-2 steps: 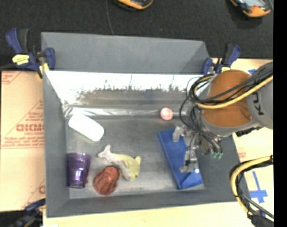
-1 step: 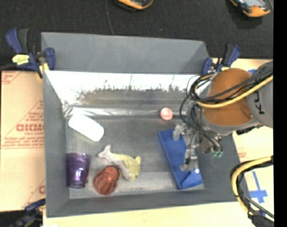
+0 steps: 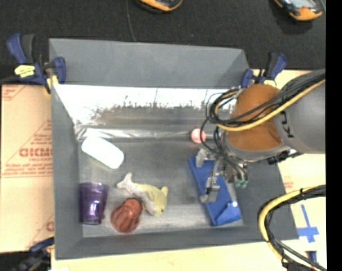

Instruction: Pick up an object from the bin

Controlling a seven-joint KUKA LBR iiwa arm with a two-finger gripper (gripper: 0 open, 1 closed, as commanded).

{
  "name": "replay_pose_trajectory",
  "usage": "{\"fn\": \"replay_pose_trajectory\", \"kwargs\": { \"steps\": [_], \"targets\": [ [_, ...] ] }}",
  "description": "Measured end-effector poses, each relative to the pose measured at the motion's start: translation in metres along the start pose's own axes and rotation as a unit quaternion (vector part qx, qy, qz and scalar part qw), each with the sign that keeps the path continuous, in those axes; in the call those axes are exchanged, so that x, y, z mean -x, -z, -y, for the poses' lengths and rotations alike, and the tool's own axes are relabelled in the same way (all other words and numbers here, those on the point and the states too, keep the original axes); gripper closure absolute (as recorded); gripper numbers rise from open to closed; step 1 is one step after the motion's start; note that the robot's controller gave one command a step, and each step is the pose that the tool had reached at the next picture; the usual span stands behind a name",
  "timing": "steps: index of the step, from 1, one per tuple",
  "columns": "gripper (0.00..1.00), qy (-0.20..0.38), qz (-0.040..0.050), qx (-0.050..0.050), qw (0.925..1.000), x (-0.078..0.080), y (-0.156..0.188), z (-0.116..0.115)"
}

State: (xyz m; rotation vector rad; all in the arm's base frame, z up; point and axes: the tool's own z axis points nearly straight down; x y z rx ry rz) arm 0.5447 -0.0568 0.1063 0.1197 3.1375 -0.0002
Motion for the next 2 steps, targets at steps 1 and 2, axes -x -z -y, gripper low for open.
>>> {"fn": "replay_pose_trajectory", "kwargs": {
  "steps": [1, 2],
  "targets": [
    [0.00, -0.029, 0.0046, 0.000, 0.9996, 0.037, 0.029, -0.043],
    [0.00, 0.026, 0.0020, -0.001, 0.9997, 0.034, 0.018, -0.091]
  ]
}}
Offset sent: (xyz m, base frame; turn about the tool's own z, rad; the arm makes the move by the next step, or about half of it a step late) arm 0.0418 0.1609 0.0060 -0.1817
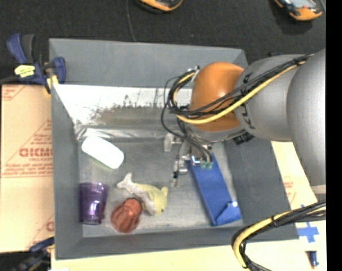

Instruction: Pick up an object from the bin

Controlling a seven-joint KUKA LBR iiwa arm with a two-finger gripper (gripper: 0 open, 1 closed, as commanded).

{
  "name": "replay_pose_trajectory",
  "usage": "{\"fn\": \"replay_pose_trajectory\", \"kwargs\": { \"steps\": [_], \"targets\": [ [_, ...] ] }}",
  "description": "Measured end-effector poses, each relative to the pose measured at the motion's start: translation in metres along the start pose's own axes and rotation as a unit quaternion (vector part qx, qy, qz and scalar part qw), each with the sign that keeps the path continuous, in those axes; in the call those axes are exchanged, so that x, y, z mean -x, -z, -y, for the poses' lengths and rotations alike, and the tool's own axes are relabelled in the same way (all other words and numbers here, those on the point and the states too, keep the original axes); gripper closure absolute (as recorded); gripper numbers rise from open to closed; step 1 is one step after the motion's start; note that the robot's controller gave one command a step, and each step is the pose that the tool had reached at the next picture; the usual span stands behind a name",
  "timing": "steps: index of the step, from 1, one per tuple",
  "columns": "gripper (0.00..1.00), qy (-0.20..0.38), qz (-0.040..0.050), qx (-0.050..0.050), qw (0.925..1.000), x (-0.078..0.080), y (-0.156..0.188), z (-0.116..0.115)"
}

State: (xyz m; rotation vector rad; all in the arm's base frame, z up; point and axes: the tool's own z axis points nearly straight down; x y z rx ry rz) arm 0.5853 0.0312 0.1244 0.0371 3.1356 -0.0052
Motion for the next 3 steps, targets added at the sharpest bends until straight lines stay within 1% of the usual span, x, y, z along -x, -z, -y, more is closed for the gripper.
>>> {"fn": "replay_pose_trajectory", "kwargs": {
  "steps": [1, 2, 3],
  "targets": [
    [1.00, -0.125, 0.0042, 0.000, 0.9921, -0.052, -0.031, -0.007],
    [1.00, -0.125, 0.0045, 0.000, 0.9921, -0.052, -0.031, -0.007],
    [0.00, -0.067, 0.0066, 0.000, 0.9977, -0.029, 0.065, -0.039]
  ]
}}
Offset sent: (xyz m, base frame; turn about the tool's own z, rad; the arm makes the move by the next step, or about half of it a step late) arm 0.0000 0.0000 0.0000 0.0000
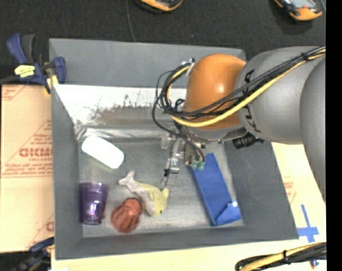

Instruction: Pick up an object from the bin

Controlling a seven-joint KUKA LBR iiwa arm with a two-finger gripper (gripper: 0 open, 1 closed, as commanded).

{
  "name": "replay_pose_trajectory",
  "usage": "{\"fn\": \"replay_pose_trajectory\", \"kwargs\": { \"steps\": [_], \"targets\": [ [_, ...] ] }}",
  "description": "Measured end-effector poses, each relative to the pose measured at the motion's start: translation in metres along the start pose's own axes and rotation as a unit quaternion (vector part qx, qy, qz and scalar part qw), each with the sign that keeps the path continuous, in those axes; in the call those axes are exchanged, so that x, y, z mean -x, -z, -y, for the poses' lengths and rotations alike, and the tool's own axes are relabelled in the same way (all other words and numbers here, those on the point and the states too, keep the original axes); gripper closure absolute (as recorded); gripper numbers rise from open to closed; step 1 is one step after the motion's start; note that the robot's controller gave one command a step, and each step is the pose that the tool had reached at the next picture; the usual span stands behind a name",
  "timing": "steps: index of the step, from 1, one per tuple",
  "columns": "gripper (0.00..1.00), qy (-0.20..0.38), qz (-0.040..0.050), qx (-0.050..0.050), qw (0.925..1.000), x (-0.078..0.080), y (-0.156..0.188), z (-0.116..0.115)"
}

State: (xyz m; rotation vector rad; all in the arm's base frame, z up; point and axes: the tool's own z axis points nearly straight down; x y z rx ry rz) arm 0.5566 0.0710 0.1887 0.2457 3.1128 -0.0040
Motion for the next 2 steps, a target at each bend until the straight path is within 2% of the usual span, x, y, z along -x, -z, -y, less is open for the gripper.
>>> {"fn": "replay_pose_trajectory", "kwargs": {
  "steps": [1, 2],
  "targets": [
    [0.00, 0.000, -0.0011, -0.001, 1.0000, -0.001, -0.001, 0.001],
    [0.00, -0.022, -0.0038, -0.002, 0.9997, -0.048, -0.061, -0.008]
  ]
}}
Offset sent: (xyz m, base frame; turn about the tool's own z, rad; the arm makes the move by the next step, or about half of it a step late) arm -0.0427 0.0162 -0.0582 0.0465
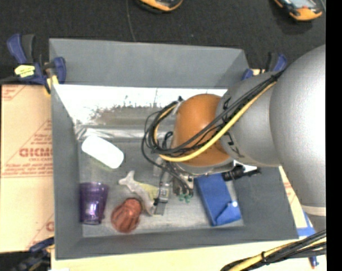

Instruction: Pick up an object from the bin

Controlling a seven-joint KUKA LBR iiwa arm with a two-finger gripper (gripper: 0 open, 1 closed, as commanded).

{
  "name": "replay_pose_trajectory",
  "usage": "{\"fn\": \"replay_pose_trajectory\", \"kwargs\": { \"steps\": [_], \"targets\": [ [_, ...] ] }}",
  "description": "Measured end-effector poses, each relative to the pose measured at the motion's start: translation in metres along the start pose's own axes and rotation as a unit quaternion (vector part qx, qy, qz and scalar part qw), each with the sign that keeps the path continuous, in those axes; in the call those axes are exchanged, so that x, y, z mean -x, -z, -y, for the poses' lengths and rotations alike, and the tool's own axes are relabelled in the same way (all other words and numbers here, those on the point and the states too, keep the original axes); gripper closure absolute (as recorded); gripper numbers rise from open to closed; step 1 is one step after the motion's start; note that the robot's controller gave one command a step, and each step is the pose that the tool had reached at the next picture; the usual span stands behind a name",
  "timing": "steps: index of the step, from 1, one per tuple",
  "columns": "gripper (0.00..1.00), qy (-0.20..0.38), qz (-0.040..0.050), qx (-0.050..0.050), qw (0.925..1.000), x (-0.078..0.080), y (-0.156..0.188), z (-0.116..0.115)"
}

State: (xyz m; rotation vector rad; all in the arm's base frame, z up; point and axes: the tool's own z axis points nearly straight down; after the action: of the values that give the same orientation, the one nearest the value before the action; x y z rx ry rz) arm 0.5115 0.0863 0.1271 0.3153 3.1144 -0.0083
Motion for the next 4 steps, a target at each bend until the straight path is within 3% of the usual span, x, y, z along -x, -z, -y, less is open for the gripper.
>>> {"fn": "replay_pose_trajectory", "kwargs": {
  "steps": [1, 2, 3, 4],
  "targets": [
    [0.00, -0.014, 0.0086, 0.002, 0.9999, -0.021, -0.034, 0.014],
    [0.00, 0.029, 0.0084, 0.002, 0.9995, -0.017, -0.054, 0.000],
    [1.00, 0.081, 0.0074, 0.000, 0.9967, -0.031, -0.048, 0.005],
    [1.00, 0.080, 0.0074, 0.000, 0.9967, -0.031, -0.048, 0.005]
  ]
}}
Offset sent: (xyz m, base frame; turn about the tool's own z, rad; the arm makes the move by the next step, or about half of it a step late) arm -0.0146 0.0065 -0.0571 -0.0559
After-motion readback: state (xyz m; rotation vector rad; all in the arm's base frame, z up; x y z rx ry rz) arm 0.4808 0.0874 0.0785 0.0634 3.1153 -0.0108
